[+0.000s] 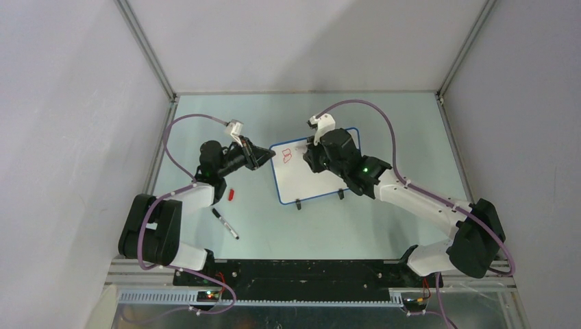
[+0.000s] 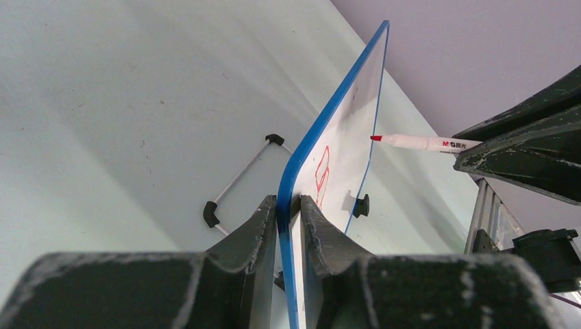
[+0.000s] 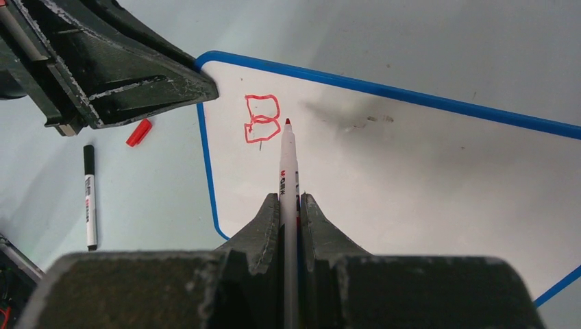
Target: Write a sentence on the whiteboard
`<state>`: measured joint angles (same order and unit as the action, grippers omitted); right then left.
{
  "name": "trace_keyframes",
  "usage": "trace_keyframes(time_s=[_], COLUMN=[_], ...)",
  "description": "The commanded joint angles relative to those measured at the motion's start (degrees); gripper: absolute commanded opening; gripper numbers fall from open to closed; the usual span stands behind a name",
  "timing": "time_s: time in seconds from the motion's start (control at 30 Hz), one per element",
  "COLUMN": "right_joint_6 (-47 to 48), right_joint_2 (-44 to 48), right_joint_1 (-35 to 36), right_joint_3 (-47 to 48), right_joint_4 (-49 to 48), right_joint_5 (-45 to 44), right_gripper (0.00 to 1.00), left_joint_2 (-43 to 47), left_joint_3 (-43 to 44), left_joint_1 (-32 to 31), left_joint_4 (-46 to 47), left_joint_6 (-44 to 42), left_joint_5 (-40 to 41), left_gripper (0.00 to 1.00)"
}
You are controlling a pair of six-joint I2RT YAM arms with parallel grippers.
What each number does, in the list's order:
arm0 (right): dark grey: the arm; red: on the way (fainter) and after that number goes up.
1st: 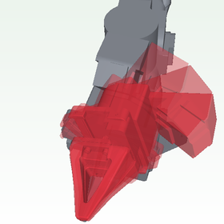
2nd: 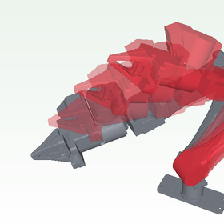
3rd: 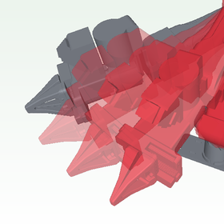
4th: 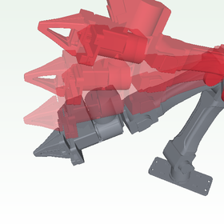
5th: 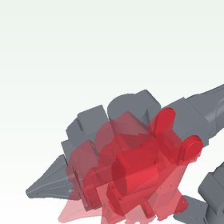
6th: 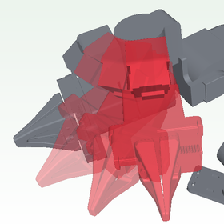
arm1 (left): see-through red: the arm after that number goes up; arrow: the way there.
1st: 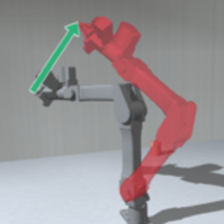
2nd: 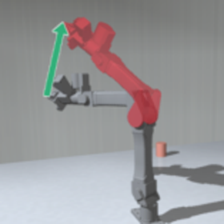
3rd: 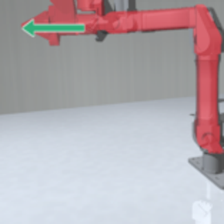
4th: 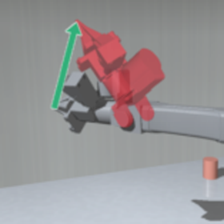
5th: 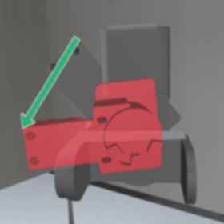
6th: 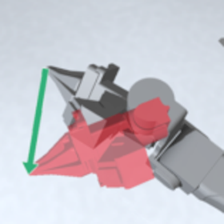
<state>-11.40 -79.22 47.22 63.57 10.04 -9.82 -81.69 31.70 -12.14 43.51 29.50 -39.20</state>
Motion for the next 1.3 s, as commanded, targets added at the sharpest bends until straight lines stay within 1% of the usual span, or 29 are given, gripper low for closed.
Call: trace_keyframes(time_s=[0.0, 0.27, 0.83, 1.27], right_joint_6=[1.94, 5.64, 6.57, 6.65], right_joint_2=[-0.59, -1.01, -2.97, -4.39], right_joint_1=[0.85, 4.30, 4.66, 4.64], right_joint_3=[0.37, -1.32, -1.37, -0.63], right_joint_4=[-2.67, -4.85, -6.47, -5.94], right_joint_5=[-1.18, -7.94, -8.25, -9.57], right_gripper=[0.00, 0.00, 0.00, 0.00], left_joint_2=[1.63, 1.57, 1.87, 2.08], left_joint_3=[0.46, 0.46, 0.46, 0.46], left_joint_1=[-0.76, -0.82, -1.04, -0.96], left_joint_4=[0.87, 1.14, 0.82, 0.53], left_joint_6=[-1.20, -0.80, -1.05, -1.28], left_joint_5=[-1.08, -1.05, -0.97, -0.95], left_gripper=[0.22, 0.22, 0.22, 0.22])
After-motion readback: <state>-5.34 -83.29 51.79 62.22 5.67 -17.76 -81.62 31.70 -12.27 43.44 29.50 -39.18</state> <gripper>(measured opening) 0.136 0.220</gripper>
